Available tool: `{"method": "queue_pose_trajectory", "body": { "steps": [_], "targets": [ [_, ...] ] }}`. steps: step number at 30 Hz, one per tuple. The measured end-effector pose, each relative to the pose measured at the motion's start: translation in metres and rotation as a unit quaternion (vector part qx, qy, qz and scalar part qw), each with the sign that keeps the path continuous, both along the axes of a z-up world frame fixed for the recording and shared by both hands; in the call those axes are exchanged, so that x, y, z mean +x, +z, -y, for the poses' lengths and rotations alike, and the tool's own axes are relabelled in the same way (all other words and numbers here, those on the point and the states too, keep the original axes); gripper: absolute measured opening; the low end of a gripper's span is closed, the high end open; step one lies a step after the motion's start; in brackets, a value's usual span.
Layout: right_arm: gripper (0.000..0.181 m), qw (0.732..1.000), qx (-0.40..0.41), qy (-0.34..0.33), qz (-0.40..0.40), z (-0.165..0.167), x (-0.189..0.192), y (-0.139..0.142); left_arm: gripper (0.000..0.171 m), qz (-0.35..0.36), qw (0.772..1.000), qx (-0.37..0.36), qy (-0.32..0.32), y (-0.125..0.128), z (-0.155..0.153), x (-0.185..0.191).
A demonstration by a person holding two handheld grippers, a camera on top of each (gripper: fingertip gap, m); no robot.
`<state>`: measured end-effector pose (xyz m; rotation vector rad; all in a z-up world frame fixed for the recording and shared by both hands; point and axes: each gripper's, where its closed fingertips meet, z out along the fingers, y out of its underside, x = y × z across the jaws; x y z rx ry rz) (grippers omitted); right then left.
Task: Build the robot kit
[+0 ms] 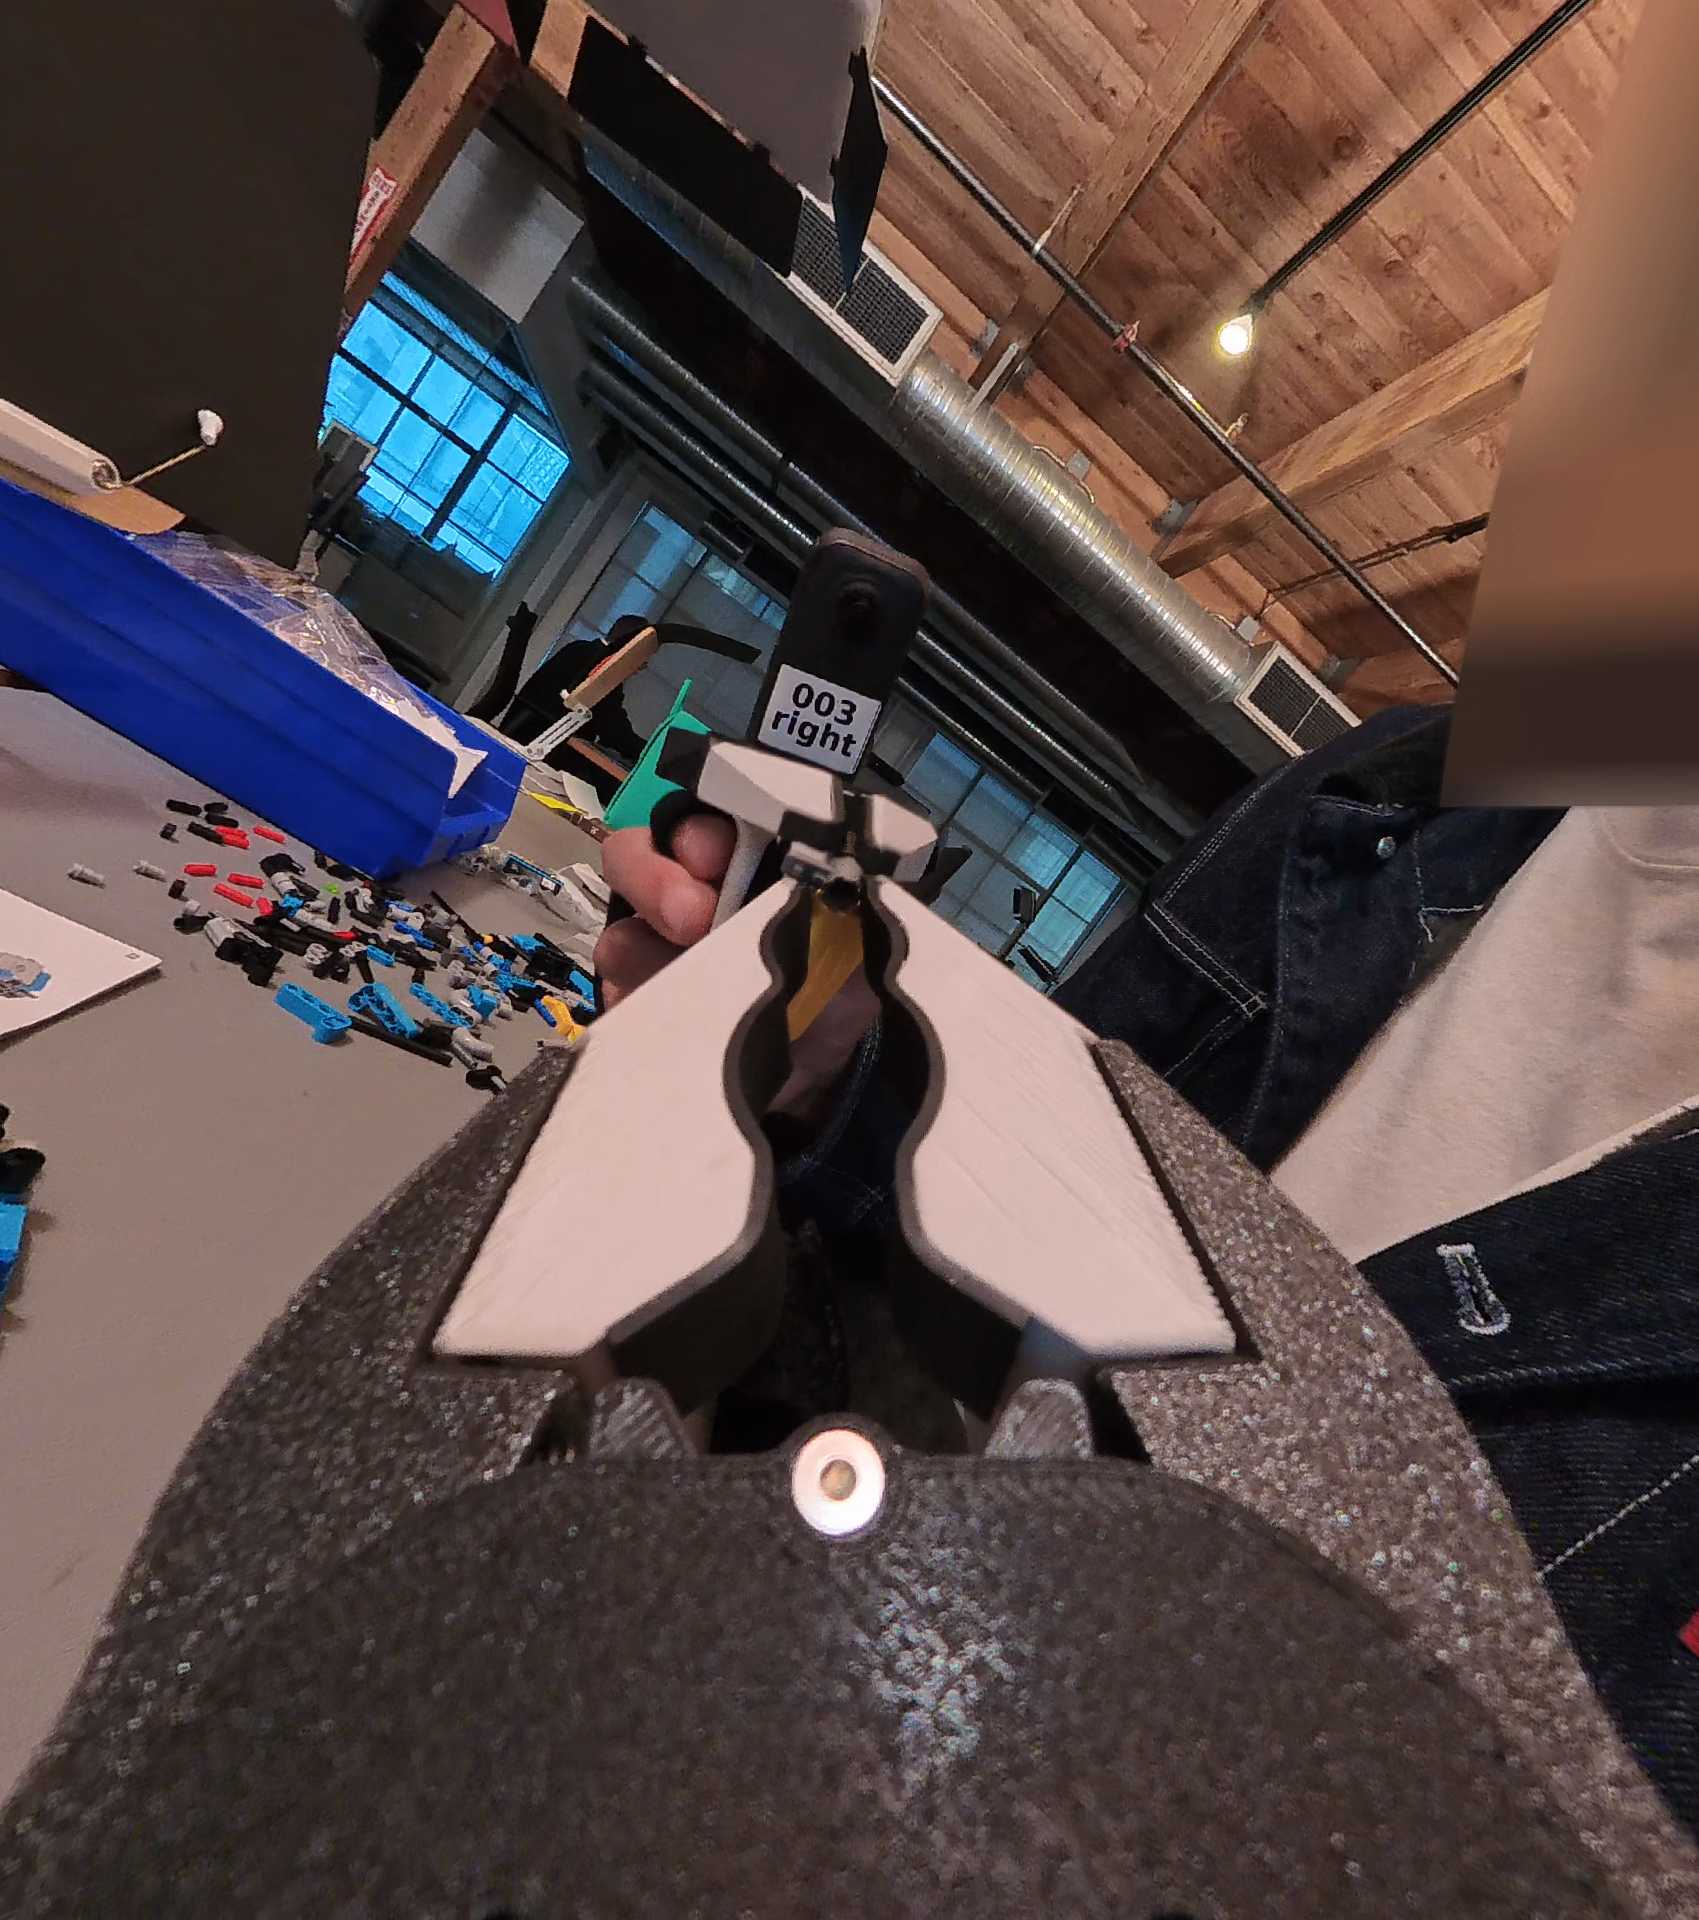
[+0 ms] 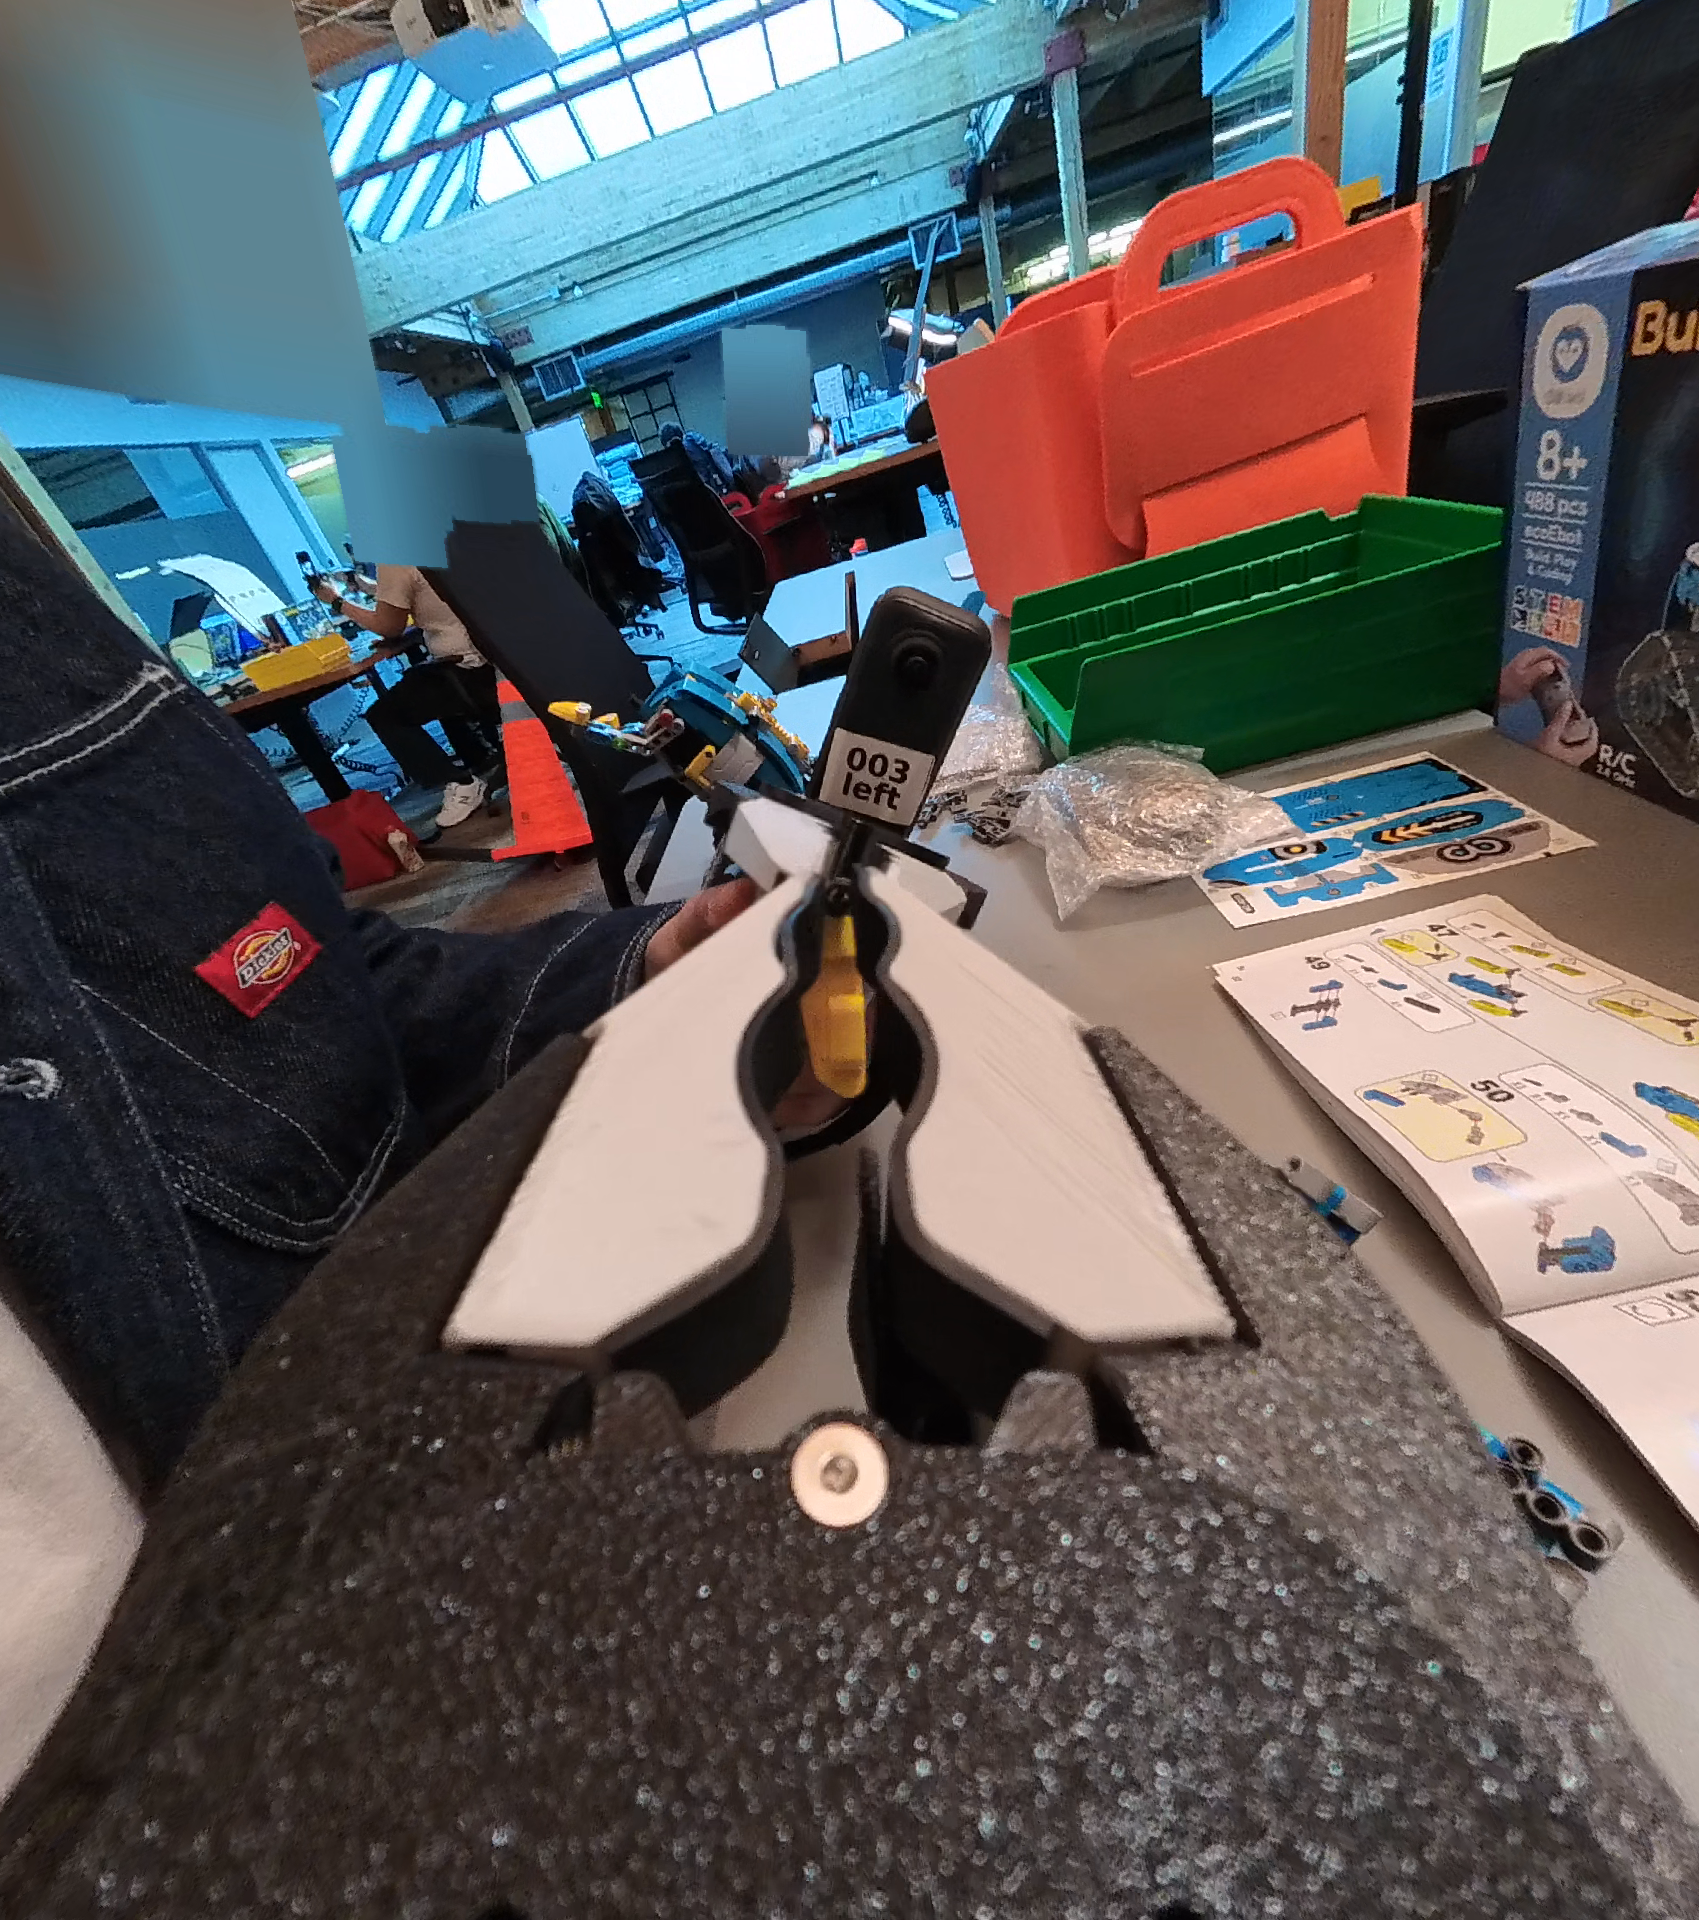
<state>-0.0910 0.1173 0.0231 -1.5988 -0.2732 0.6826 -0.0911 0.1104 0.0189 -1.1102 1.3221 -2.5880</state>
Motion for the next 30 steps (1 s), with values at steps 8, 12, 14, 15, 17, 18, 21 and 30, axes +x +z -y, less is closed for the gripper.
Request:
{"method": "queue_pose_trajectory", "body": {
  "steps": [8, 12, 14, 15, 17, 18, 21, 30],
  "targets": [
    [0.003, 1.0, -0.007, 0.001, 0.008, 0.001, -0.002, -0.007, 0.009, -0.002, 1.0, 0.007, 0.006, -0.003, 0.002, 0.001],
    [0.003, 0.999, 0.002, 0.021, -0.03, 0.003, -0.005, -0.006, 0.009, 0.005, 1.0, 0.022, 0.009, -0.003, 0.004, -0.001],
    [0.003, 0.999, -0.003, 0.024, -0.036, 0.004, -0.002, -0.009, 0.009, 0.0, 0.999, 0.041, 0.022, -0.006, 0.005, 0.002],
    [0.004, 0.999, -0.003, 0.024, -0.042, 0.003, -0.001, -0.009, 0.009, 0.0, 0.999, 0.044, 0.024, -0.006, 0.004, 0.002],
    [0.004, 0.998, 0.0, 0.032, -0.062, 0.004, -0.001, -0.006, 0.009, 0.005, 0.998, 0.054, 0.031, -0.005, 0.005, 0.003],
    [0.004, 0.998, 0.007, 0.029, -0.058, 0.003, 0.002, -0.007, 0.009, 0.003, 0.997, 0.063, 0.037, -0.005, 0.004, 0.005],
    [0.027, 0.999, 0.024, -0.006, -0.045, 0.001, 0.012, -0.006, 0.009, -0.007, 0.996, 0.066, 0.056, -0.008, -0.003, 0.011],
    [0.049, 0.91, 0.021, -0.259, 0.322, -0.032, 0.027, -0.046, 0.009, -0.109, 0.981, -0.053, 0.153, -0.031, -0.046, 0.037]
  ]
}}
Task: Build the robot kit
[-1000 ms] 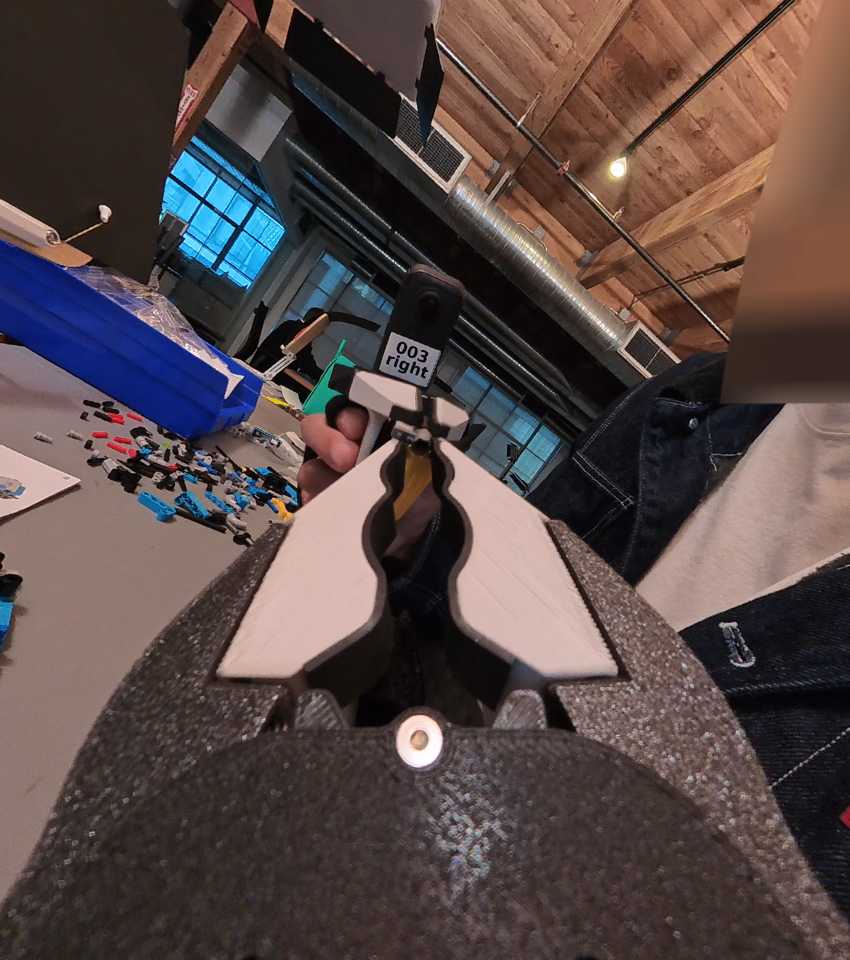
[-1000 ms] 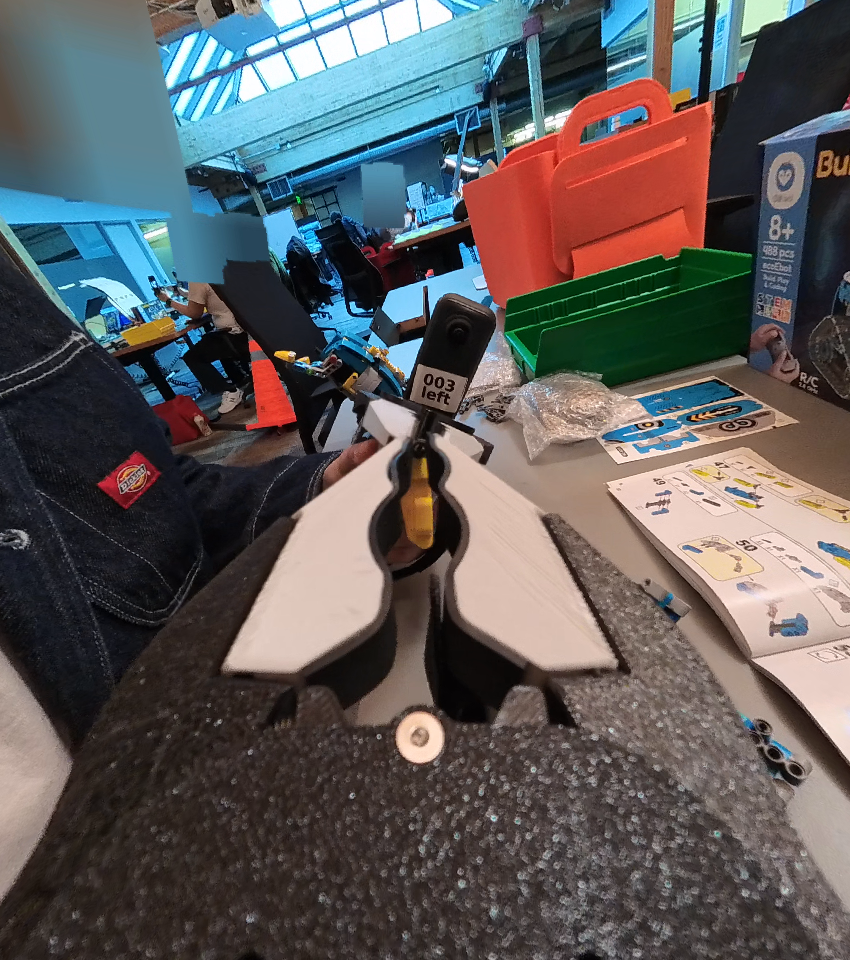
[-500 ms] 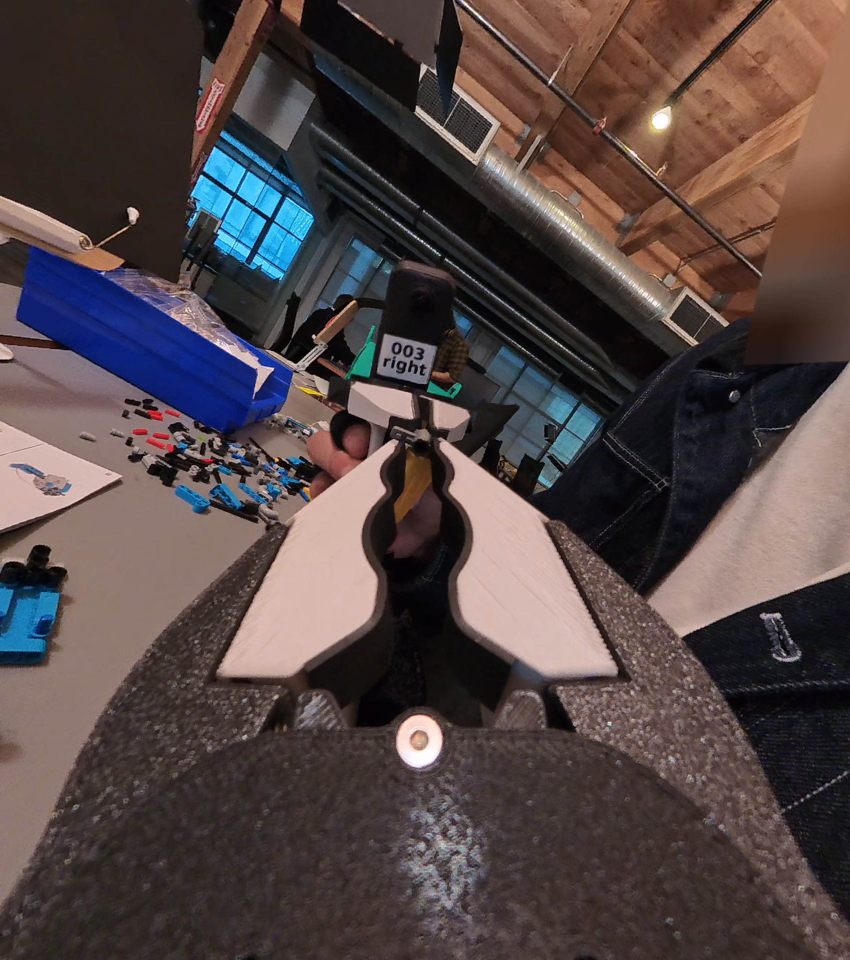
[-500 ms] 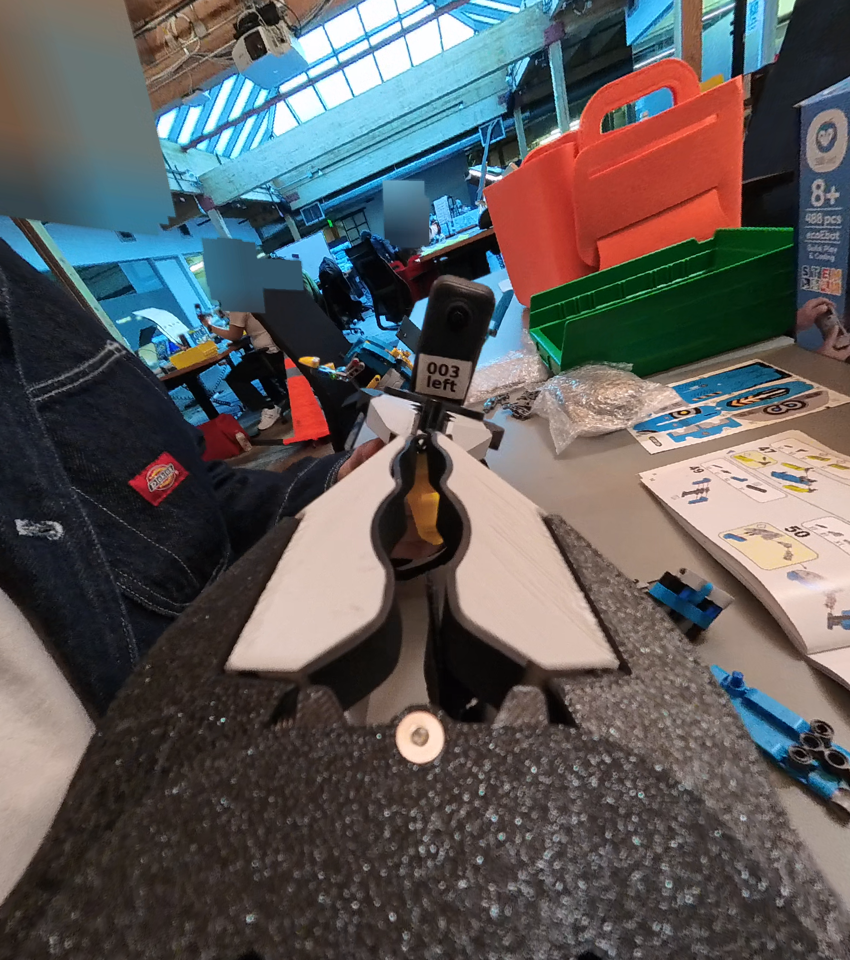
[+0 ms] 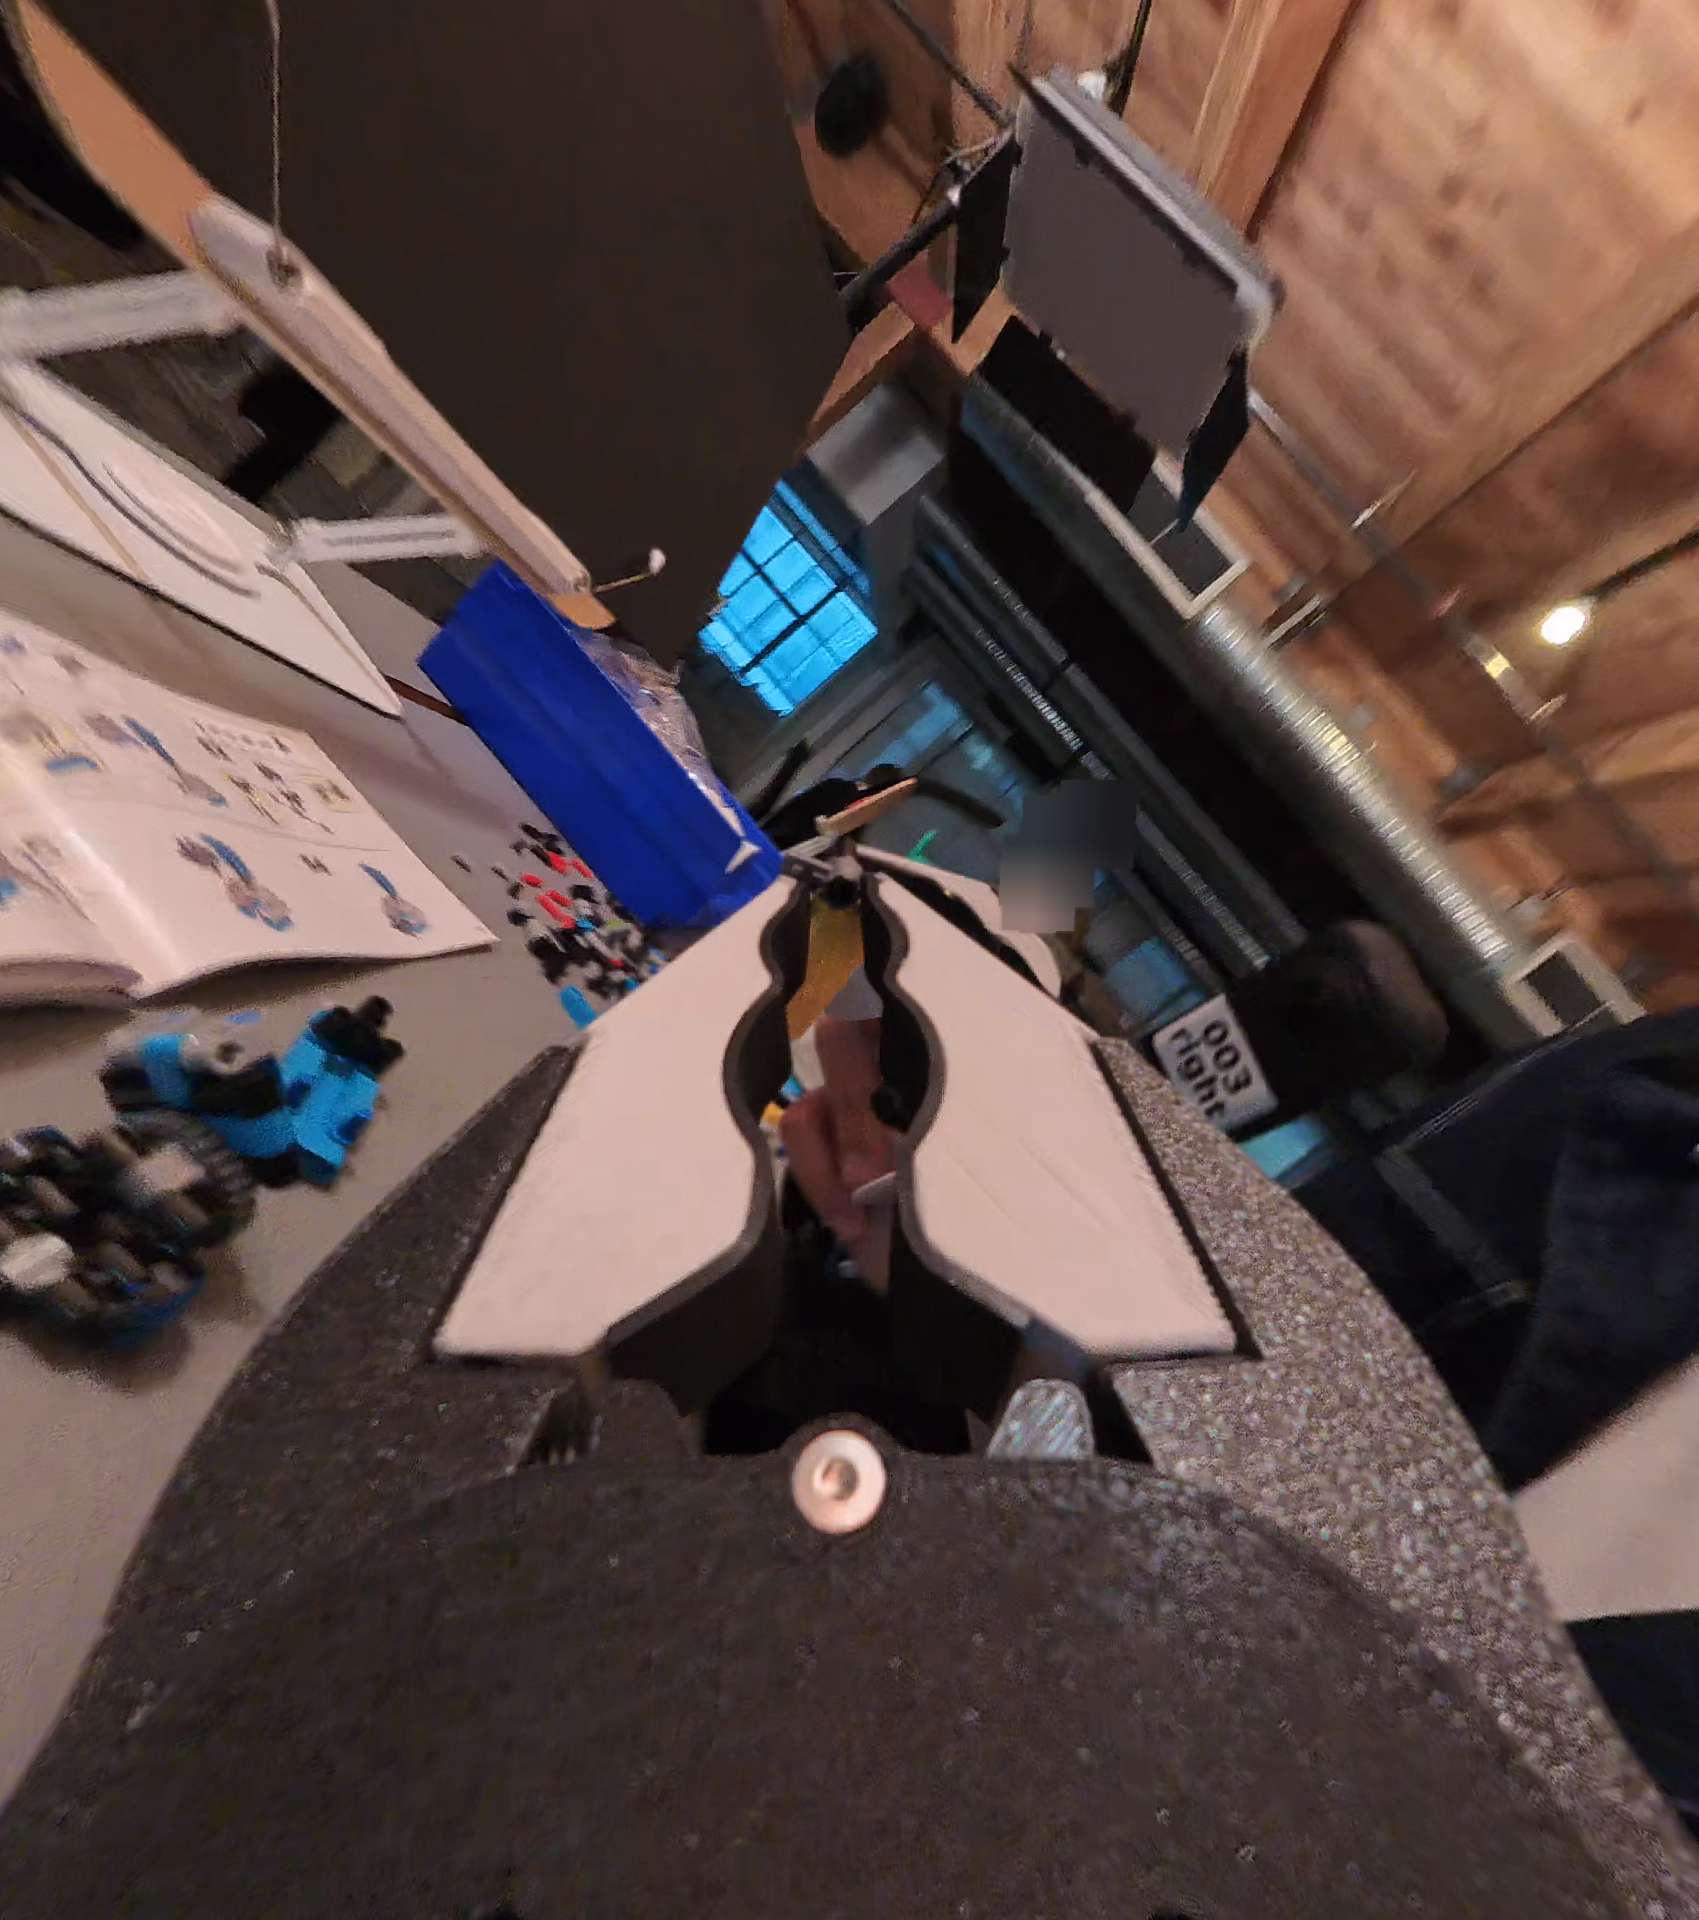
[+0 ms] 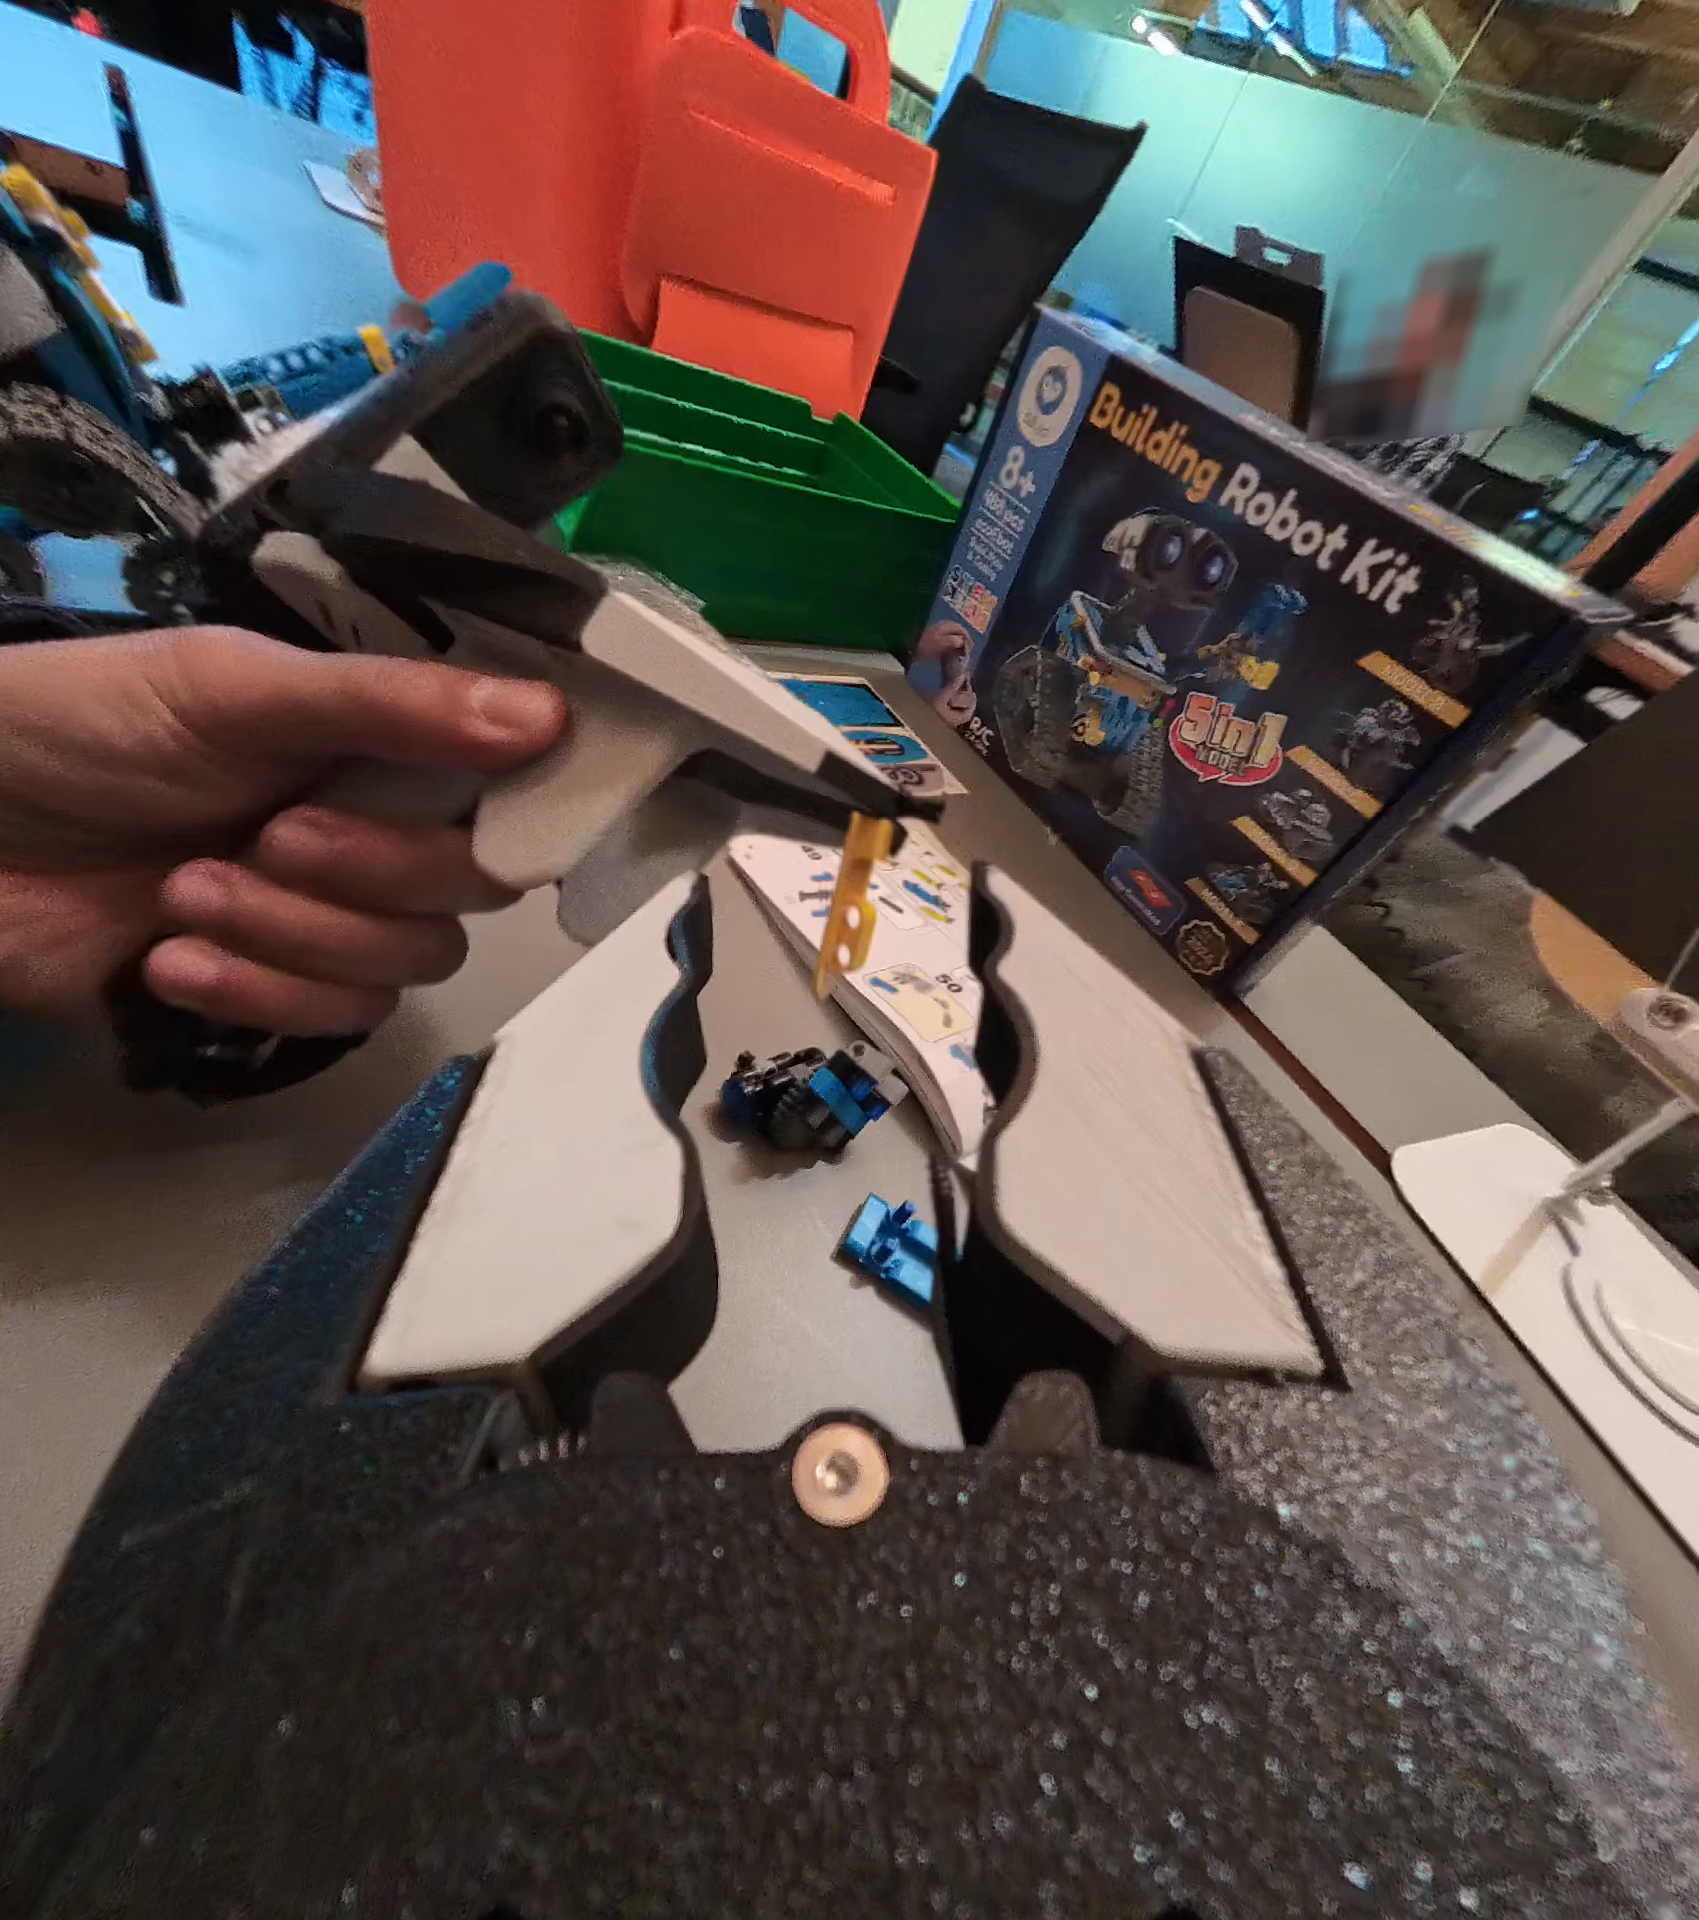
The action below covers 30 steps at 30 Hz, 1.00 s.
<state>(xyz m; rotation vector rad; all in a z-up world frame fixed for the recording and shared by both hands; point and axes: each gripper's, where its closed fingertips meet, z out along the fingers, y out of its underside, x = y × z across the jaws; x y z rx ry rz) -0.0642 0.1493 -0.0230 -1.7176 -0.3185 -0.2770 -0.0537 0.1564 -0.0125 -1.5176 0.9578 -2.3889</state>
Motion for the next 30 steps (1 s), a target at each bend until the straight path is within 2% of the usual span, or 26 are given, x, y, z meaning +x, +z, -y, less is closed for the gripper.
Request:
{"method": "queue_pose_trajectory", "body": {
  "steps": [3, 6, 7, 14, 21, 30],
  "targets": [
    [0.049, 0.999, 0.019, -0.033, 0.004, -0.004, 0.004, 0.004, 0.009, -0.012, 0.998, -0.063, -0.02, -0.006, 0.002, 0.002],
    [0.042, 0.999, 0.013, -0.046, 0.009, -0.01, 0.005, 0.003, 0.009, -0.014, 0.997, -0.076, -0.027, -0.005, 0.007, 0.003],
    [0.035, 0.999, 0.016, -0.049, 0.014, -0.01, 0.005, 0.004, 0.009, -0.013, 0.996, -0.083, -0.029, -0.005, 0.009, 0.003],
    [0.023, 0.997, 0.019, -0.058, 0.039, -0.01, 0.008, 0.003, 0.008, -0.005, 0.985, -0.161, -0.06, -0.003, 0.009, 0.001],
    [0.018, 0.997, 0.023, -0.06, 0.049, -0.007, 0.009, 0.006, 0.009, -0.002, 0.989, -0.132, -0.063, -0.001, 0.012, -0.001],
    [0.016, 0.998, 0.022, -0.052, 0.02, -0.009, 0.009, 0.004, 0.009, -0.008, 0.994, -0.101, -0.049, -0.002, 0.012, 0.0]
  ]
}}
